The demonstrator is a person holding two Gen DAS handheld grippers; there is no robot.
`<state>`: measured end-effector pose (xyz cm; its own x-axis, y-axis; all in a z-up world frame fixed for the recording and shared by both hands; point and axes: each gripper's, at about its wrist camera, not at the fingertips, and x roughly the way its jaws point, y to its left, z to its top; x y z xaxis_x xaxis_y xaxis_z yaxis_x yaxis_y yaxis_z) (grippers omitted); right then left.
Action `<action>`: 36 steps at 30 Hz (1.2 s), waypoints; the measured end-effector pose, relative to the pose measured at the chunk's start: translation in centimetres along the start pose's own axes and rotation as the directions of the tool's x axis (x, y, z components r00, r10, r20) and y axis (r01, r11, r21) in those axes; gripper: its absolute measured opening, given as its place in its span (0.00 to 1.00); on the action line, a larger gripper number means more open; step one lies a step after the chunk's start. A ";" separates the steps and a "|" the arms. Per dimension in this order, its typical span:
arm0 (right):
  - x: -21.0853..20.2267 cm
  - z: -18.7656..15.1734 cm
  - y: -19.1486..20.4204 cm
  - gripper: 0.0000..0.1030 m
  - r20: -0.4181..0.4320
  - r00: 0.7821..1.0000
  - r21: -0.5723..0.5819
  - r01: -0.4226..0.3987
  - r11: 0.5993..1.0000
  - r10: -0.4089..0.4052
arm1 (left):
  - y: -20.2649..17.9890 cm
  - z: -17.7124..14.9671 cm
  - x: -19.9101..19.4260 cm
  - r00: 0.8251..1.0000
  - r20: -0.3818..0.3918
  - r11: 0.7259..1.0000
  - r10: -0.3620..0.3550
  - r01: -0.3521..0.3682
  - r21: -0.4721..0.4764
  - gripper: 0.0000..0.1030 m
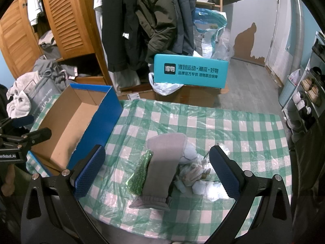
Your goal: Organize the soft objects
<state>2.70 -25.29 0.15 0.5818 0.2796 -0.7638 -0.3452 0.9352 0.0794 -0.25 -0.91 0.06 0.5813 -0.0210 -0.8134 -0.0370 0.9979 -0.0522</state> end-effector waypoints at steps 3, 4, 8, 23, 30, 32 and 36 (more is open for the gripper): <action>0.0 0.0 0.0 0.98 0.000 1.000 0.000 0.000 1.000 0.000 | -0.1 -0.1 0.1 1.000 -0.001 1.000 0.000 0.000 -0.003 1.00; 0.0 0.0 0.0 0.98 0.000 1.000 -0.001 0.000 1.000 0.000 | 0.0 -0.1 0.1 1.000 0.000 1.000 0.000 0.000 -0.002 1.00; 0.0 0.0 0.0 0.98 -0.001 1.000 0.001 -0.001 1.000 0.001 | 0.1 -0.1 0.1 1.000 -0.003 1.000 -0.002 0.002 -0.009 1.00; -0.1 -0.1 -0.2 0.98 -0.001 1.000 0.000 0.001 1.000 -0.001 | 0.4 -0.6 0.5 1.000 -0.014 0.999 0.000 -0.001 -0.038 1.00; -0.2 -0.2 -0.3 0.98 -0.001 1.000 -0.001 0.001 1.000 -0.001 | 0.4 -0.6 0.8 0.999 -0.036 0.999 -0.015 0.013 -0.051 1.00; -0.2 -0.2 -0.4 0.98 0.000 1.000 -0.001 0.001 1.000 -0.001 | 0.4 -0.6 0.9 0.999 -0.040 0.998 -0.019 0.016 -0.058 1.00; -0.3 -0.2 -0.5 0.98 -0.001 1.000 -0.001 0.001 1.000 -0.001 | 0.4 -0.5 1.0 0.999 -0.043 0.998 -0.016 0.014 -0.063 1.00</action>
<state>2.55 -25.85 0.17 0.5816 0.2785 -0.7644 -0.3450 0.9353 0.0783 -0.13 -0.57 -1.09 0.5460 -0.0400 -0.8368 -0.0804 0.9917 -0.0999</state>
